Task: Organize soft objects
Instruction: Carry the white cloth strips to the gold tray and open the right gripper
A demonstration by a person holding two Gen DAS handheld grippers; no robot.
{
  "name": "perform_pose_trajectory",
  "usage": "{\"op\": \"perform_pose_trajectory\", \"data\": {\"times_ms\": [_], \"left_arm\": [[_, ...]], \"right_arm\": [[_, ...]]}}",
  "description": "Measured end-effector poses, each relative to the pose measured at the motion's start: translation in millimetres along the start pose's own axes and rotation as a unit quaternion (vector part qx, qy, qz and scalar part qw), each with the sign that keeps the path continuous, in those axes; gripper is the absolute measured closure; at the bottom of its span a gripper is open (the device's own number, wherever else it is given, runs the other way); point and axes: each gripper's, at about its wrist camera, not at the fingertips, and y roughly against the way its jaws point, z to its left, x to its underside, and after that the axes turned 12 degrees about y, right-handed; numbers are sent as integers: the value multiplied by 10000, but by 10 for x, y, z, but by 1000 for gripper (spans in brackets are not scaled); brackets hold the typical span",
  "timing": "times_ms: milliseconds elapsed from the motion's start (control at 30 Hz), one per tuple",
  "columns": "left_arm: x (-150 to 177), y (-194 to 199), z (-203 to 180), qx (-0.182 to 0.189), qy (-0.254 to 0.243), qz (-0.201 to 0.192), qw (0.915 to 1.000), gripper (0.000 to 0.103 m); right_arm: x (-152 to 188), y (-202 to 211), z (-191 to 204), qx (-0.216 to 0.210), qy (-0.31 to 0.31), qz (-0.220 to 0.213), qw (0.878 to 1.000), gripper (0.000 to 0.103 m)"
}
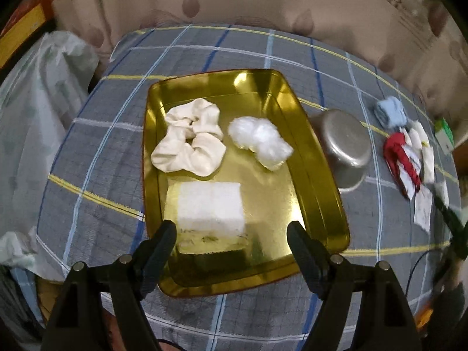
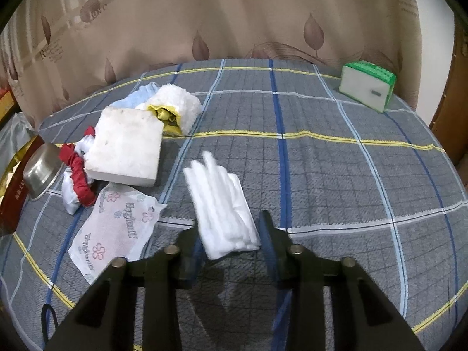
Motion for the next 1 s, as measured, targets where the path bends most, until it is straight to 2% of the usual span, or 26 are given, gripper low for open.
{"op": "perform_pose_trajectory", "data": {"times_ms": [100,167,267,367,500,633,700,900,1000], "left_arm": [[40,72,-35,-271,-127,-312,9991,23],[24,66,-19,-597,-112,-378,9974,23],[11,40,40,-830,-68,-442,9955,23],[18,46,114,-940,-79,-602,9937,23],[26,95,192,-708,43,-711,9949,23],[-5,110,270,-418,289,-713,9962,23],[6,123,268,-184,203,-733,9969,23],[90,141,256,21,68,-757,9971,23],[141,176,294,-111,56,-808,9967,23]], "right_arm": [[-15,13,26,80,91,-65,9999,88],[-29,11,45,150,130,-34,9998,89],[-54,38,55,224,68,-67,9997,90],[-108,160,117,242,68,-156,9996,90],[-238,375,330,19,249,-350,9991,90],[-437,523,803,-521,720,-499,9948,90],[-513,576,1078,-761,975,-554,9908,90],[-776,616,2057,-1780,1686,-681,9671,90],[-903,595,2535,-2268,1958,-662,9517,89]]}}
